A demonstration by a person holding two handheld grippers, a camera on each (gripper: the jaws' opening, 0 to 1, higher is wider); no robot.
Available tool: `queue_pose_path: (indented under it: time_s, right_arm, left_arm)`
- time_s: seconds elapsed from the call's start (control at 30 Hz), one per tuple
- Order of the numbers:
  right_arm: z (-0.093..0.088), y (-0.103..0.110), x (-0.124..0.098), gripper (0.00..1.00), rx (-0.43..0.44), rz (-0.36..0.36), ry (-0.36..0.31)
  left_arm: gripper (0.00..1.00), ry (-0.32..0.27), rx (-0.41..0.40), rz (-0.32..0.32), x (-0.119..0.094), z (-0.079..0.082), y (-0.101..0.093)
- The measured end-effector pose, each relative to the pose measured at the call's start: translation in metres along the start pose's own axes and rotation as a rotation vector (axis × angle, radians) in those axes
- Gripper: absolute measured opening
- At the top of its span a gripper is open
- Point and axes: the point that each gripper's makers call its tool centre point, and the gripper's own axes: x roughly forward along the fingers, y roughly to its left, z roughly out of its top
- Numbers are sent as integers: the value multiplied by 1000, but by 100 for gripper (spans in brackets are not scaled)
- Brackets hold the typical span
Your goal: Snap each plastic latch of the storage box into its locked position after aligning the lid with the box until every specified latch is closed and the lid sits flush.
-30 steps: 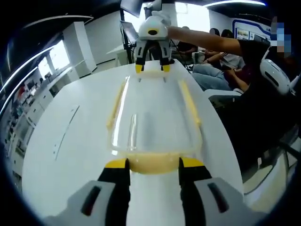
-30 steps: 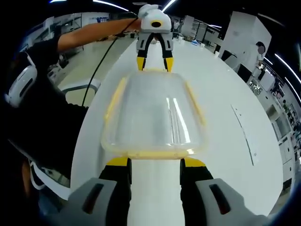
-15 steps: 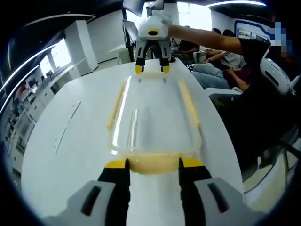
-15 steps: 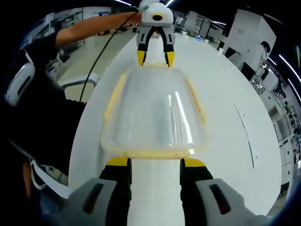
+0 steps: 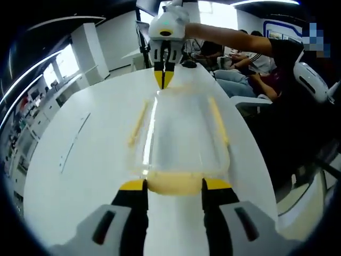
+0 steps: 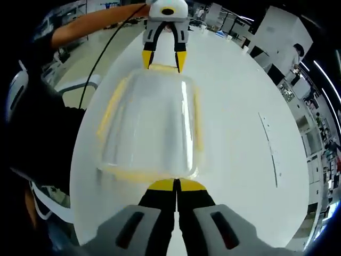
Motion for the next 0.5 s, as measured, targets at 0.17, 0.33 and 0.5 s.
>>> queue_pose_path:
  time_s: [0.17,0.33,0.5]
  right_arm:
    - [-1,-9,0,0,-20,-10,30]
    - [-6,-14,3,0,-28,-27,36]
    - [-7,-15,2,0,-27,-35,29]
  left_arm:
    - [38,-12,-1,18,-1,-1,3]
    - [37,-22,-8,35,-3,-1,9]
    - [37,-27,-11,41,-6,-2,17]
